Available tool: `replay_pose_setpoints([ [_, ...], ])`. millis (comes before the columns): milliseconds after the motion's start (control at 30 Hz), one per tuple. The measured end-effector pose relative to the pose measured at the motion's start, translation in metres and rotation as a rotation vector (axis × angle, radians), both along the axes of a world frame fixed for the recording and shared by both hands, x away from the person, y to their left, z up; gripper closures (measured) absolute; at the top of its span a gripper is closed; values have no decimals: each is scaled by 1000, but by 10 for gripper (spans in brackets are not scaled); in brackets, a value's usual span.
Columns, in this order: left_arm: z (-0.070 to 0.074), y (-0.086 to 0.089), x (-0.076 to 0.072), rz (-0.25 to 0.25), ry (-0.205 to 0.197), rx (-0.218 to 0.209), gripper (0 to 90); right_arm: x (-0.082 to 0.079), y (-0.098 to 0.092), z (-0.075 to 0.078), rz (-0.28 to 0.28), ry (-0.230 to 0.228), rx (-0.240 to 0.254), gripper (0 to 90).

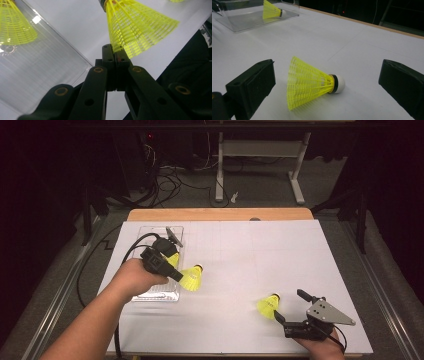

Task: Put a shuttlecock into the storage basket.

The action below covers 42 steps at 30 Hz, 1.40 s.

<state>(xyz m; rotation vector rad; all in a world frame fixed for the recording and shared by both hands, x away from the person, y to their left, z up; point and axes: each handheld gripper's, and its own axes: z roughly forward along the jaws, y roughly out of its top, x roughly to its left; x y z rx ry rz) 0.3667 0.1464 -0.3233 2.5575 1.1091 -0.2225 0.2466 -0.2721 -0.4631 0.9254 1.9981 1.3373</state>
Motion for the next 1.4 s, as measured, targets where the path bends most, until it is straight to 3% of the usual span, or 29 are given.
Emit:
replay_pose_setpoints([
  [467,4,31,9,103,-20,13,897,0,0,0,-1,2,-1,15],
  [1100,4,66,10,185,-15,12,897,0,0,-1,0,5,-3,15],
  [1400,-6,80,10,224,-3,13,897,0,0,-1,2,5,-6,16],
])
